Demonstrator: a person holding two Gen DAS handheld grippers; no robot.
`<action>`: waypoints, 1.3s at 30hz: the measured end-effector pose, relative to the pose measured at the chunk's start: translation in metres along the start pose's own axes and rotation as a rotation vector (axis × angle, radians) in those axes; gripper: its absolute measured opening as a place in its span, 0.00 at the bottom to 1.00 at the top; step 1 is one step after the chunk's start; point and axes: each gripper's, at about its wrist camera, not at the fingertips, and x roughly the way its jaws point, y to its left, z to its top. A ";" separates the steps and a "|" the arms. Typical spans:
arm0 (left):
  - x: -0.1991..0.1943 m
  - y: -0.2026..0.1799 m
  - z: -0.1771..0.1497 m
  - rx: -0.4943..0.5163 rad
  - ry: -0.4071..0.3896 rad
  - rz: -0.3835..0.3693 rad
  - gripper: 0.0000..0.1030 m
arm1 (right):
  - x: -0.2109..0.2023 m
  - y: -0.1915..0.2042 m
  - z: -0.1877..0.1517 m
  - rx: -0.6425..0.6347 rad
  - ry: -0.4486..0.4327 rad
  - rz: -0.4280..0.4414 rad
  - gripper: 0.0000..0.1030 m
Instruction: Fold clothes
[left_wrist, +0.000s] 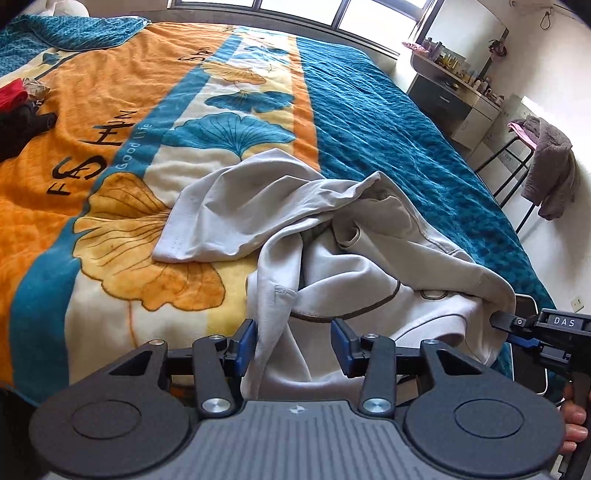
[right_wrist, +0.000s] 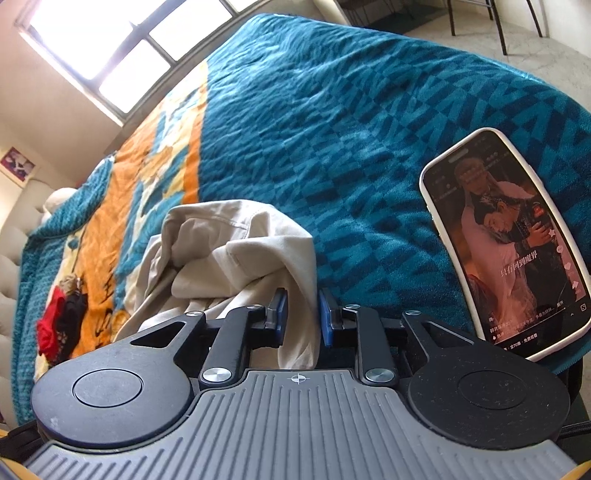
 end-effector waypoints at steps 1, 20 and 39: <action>0.000 0.001 0.000 -0.005 0.001 0.002 0.41 | -0.001 0.001 0.000 -0.005 0.000 -0.005 0.24; 0.022 0.019 0.017 -0.058 0.024 -0.077 0.15 | 0.005 -0.003 0.007 -0.024 -0.001 -0.017 0.24; -0.127 0.059 0.068 -0.335 -0.619 -0.251 0.01 | -0.056 0.056 0.095 0.225 -0.187 0.460 0.01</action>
